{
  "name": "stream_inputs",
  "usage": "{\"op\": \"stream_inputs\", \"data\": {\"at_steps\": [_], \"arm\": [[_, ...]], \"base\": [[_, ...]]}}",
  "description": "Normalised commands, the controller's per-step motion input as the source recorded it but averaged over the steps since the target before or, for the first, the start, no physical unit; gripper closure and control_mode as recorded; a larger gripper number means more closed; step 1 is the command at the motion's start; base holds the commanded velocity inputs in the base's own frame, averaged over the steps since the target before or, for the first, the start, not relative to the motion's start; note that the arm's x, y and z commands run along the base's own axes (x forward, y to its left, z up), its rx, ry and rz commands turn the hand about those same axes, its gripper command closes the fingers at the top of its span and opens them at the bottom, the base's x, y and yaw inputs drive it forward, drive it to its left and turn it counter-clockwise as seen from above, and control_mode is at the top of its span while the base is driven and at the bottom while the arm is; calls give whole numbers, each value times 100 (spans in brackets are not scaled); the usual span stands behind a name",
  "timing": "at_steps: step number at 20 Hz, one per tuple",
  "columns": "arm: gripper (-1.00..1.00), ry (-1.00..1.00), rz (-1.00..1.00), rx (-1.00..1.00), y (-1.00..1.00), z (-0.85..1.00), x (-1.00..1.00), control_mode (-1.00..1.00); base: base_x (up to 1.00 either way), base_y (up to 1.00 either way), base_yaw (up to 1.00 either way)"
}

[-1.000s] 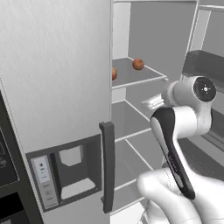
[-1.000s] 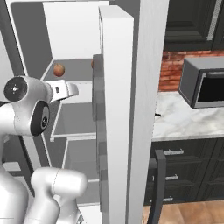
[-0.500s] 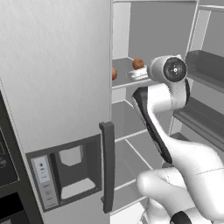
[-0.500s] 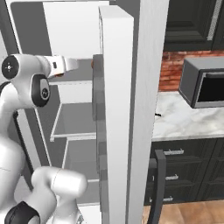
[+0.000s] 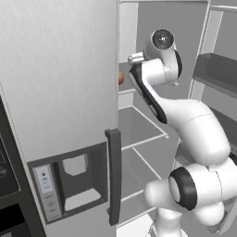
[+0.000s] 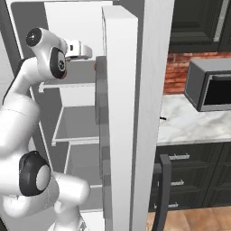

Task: Open the fridge, remove the peach, onion, and fish, and place them on any counter.

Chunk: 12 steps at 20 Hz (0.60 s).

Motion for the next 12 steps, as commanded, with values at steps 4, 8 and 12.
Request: {"op": "stream_inputs", "data": {"at_steps": [4, 8, 12], "arm": [[-100, 16, -10, 0, -19, -32, 78, -100], [-100, 9, -11, 0, -20, -30, 58, -100], [-100, 6, -9, 0, -17, -31, 35, -100]], "base": [[0, 0, 0], [0, 0, 0], [0, 0, 0]]}}
